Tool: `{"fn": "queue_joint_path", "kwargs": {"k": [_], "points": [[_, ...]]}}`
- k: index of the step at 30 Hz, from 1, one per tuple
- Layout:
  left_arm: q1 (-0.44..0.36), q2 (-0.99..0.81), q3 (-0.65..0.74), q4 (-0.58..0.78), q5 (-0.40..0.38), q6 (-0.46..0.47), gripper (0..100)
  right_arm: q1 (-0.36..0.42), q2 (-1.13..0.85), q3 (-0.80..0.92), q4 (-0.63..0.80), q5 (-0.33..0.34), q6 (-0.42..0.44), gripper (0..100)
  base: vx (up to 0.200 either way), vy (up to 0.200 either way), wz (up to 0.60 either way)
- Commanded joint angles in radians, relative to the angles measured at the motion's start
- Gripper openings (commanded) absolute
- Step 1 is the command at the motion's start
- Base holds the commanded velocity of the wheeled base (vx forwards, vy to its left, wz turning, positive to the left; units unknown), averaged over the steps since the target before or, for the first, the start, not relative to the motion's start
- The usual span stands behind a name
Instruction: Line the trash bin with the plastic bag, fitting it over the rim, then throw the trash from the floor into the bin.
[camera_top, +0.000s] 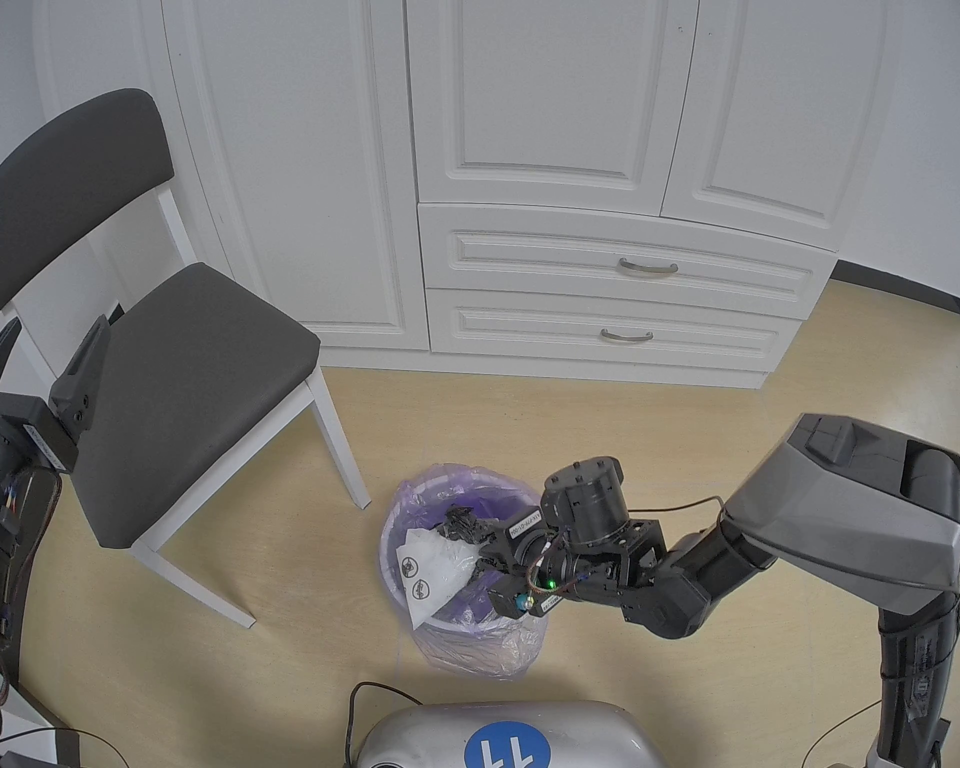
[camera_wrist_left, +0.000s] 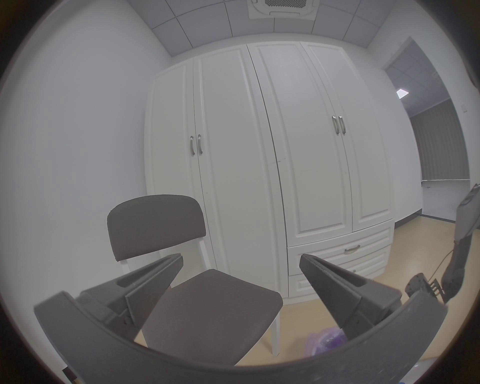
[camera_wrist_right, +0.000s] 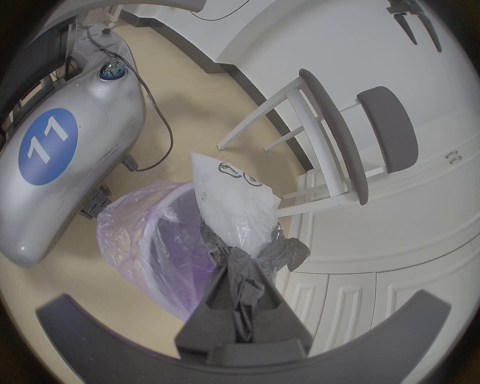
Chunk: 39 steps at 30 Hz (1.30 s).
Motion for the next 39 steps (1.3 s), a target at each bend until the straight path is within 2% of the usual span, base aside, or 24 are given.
{"fn": "queue_joint_path", "kwargs": {"k": [1, 8, 11, 18, 25, 39], "points": [[-0.01, -0.019, -0.001, 0.002, 0.0, 0.0, 100, -0.004, -0.017, -0.143, 0.116, -0.003, -0.024, 0, 0.0, 0.0, 0.0], [-0.01, -0.028, -0.002, 0.002, 0.0, 0.001, 100, -0.008, -0.003, -0.209, 0.254, -0.066, -0.026, 0, 0.0, 0.0, 0.0], [-0.01, -0.033, -0.002, 0.002, -0.002, 0.001, 100, -0.027, 0.003, -0.209, 0.303, -0.099, -0.054, 0, 0.0, 0.0, 0.0], [-0.01, -0.044, -0.004, 0.002, -0.002, 0.003, 100, -0.051, 0.079, -0.264, 0.306, -0.112, -0.061, 0, 0.0, 0.0, 0.0], [-0.01, -0.068, 0.001, 0.009, -0.075, 0.001, 100, -0.067, 0.137, -0.34, 0.311, -0.119, -0.061, 0, 0.0, 0.0, 0.0], [-0.01, -0.064, 0.002, 0.012, -0.077, 0.0, 100, -0.05, 0.14, -0.286, 0.309, -0.125, -0.061, 0, 0.0, 0.0, 0.0]]}}
